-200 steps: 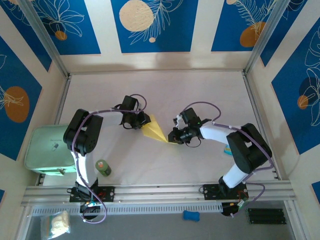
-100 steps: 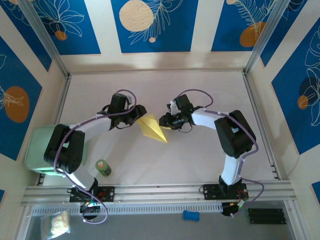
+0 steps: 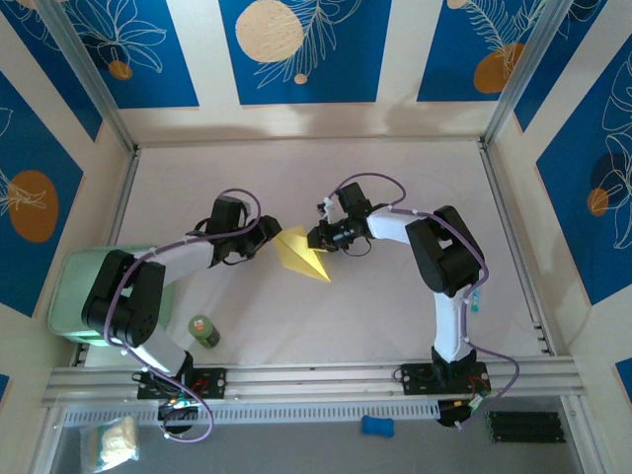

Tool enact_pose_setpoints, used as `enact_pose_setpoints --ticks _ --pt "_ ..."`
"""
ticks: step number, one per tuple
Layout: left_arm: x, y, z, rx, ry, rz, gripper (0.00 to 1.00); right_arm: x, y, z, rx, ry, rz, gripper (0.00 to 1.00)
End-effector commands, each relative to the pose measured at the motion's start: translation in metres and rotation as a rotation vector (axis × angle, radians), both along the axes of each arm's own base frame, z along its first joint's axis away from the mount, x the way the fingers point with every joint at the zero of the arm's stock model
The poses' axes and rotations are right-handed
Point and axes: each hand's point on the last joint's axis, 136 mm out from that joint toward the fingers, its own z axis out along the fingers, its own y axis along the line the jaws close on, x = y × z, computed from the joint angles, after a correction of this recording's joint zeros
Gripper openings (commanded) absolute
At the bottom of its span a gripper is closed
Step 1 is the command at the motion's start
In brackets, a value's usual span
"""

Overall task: Fold a paper plane with a square sheet of paper (pick it up from the middle)
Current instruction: Pick up the paper from the center of the table.

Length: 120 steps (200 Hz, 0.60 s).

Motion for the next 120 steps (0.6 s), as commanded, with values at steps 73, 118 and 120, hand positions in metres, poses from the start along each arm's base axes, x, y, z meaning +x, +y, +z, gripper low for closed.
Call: enact_pose_setpoints --ticks 73,118,120 --pt "-0.008 -0.019 0.064 -0.259 -0.221 -0.122 0.67 0.002 0.008 0.099 0.306 -0.103 0.033 0.03" --pt "-0.013 -0.036 0.109 -0.417 -0.341 -0.187 0.70 -0.003 0.010 0.135 0.393 -0.063 0.013 0.03" --pt "-0.013 -0.038 0.110 -0.423 -0.345 -0.192 0.70 -0.003 0.010 0.136 0.397 -0.060 0.012 0.03"
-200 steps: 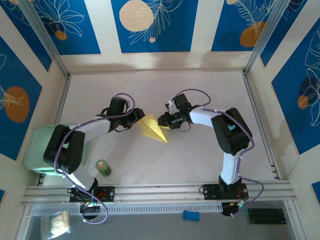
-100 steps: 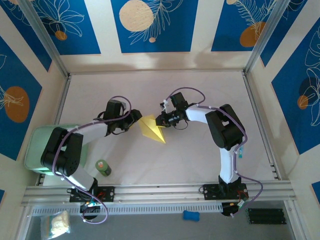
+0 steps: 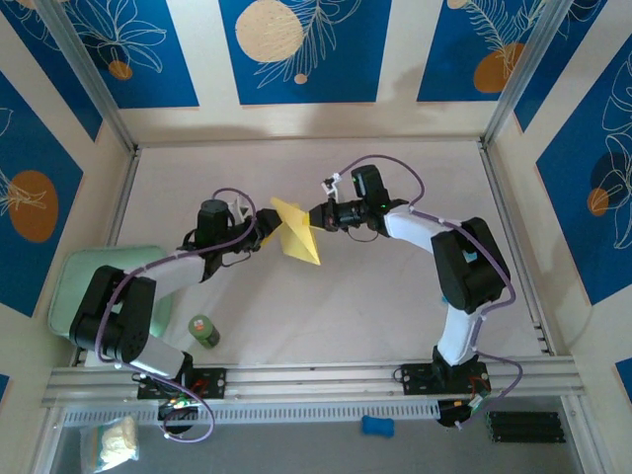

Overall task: Fold a paper plane with a square sheet of paper (pick it up from the middle)
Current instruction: Pick up the paper from the center of the table, then turn over the paper at the center of the table.

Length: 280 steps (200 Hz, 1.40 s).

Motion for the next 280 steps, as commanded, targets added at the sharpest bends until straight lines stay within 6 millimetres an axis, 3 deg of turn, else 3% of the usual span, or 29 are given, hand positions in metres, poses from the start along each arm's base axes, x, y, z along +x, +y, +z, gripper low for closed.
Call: enact_pose_setpoints --ticks 1,55,118,219,280 --pt "-0.005 -0.014 0.041 -0.124 -0.118 -0.075 0.70 -0.010 0.002 0.021 0.081 0.058 0.025 0.03" --pt "-0.008 -0.031 0.063 -0.210 -0.214 -0.154 0.59 -0.011 -0.003 0.039 0.136 0.106 0.025 0.04" --pt "-0.009 -0.037 0.056 -0.185 -0.218 -0.176 0.46 -0.010 -0.006 0.044 0.168 0.143 0.025 0.04" --pt "-0.008 -0.050 0.060 -0.201 -0.252 -0.203 0.40 -0.013 -0.003 0.048 0.209 0.198 0.062 0.04" --pt "-0.005 -0.047 0.060 -0.194 -0.261 -0.178 0.22 -0.014 -0.007 0.046 0.208 0.207 0.053 0.10"
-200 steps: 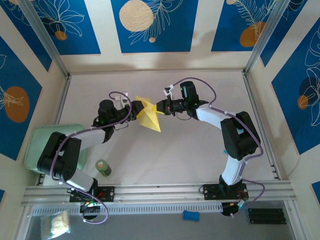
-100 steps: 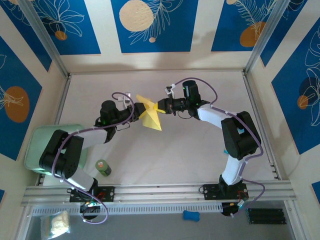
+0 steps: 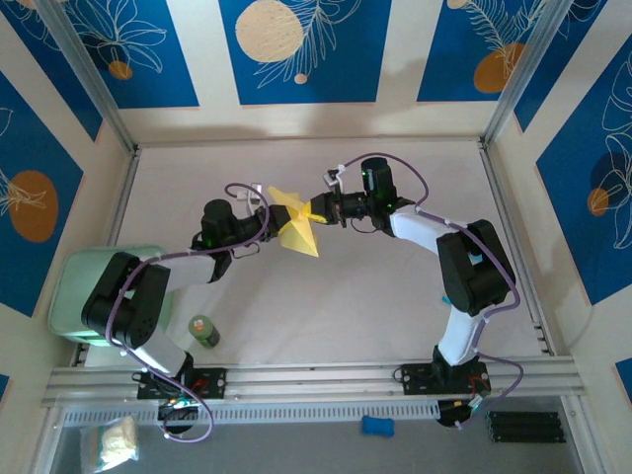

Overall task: Fold a paper plane with a square sheet of paper (pick it up from the middle)
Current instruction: Turn over the paper at the center of the table.

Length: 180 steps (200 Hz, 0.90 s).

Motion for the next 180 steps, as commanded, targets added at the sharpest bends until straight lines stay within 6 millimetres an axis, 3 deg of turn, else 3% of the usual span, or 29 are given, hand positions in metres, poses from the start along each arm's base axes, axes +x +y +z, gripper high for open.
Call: enact_pose_setpoints --ticks 1,50,83,127,180 --pt "0.002 -0.004 0.017 -0.010 -0.083 -0.005 0.22 -0.007 -0.005 0.002 0.010 0.009 0.016 0.10" --pt "0.004 -0.003 0.013 0.027 -0.084 0.000 0.12 -0.003 -0.031 0.003 -0.057 -0.071 -0.061 0.40" --pt "0.004 0.005 -0.002 0.182 -0.072 0.022 0.12 0.006 -0.064 -0.004 -0.213 -0.148 -0.208 0.50" --pt "-0.006 0.039 -0.043 0.735 -0.022 0.044 0.13 0.010 -0.109 -0.015 -0.444 -0.242 -0.397 0.57" --pt "0.005 0.070 -0.049 1.332 -0.067 0.044 0.14 0.003 -0.142 -0.020 -0.599 -0.326 -0.498 0.64"
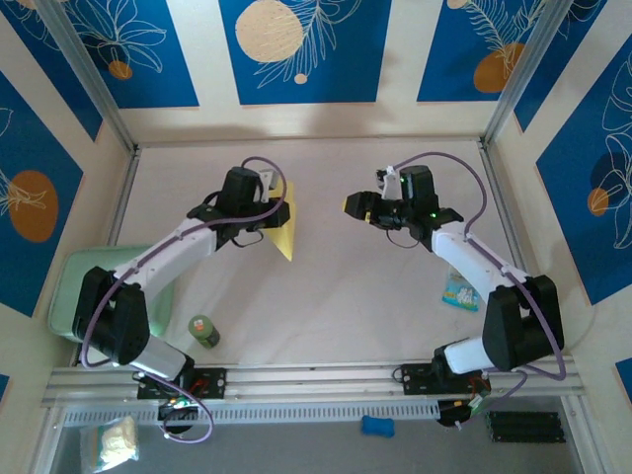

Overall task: Fold a paper plane with a square sheet of paper (pick it up from the middle)
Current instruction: Turn over the paper at the center of the table.

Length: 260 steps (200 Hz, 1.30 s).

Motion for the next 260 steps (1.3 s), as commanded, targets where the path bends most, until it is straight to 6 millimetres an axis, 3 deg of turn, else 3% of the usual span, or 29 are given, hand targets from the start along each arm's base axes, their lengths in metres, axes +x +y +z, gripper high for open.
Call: enact_pose_setpoints --ticks 1,52,103,157,260 --pt "-0.013 0.047 -0.038 0.469 0.067 0.009 0.14 -0.005 -0.024 -0.010 -0.129 -0.024 -0.069 0.64" --pt "0.017 0.055 -0.047 0.983 0.008 0.041 0.14 -0.014 -0.045 -0.015 -0.187 -0.031 -0.150 0.65" --pt "0.042 0.038 -0.081 1.207 -0.041 0.035 0.13 -0.026 -0.060 -0.023 -0.204 -0.006 -0.189 0.64" --pt "0.050 0.022 -0.125 1.270 -0.032 0.020 0.15 -0.036 -0.074 -0.027 -0.202 -0.003 -0.230 0.64" --pt "0.033 0.006 -0.168 1.138 0.055 0.006 0.23 -0.036 -0.071 -0.038 -0.163 0.051 -0.249 0.63"
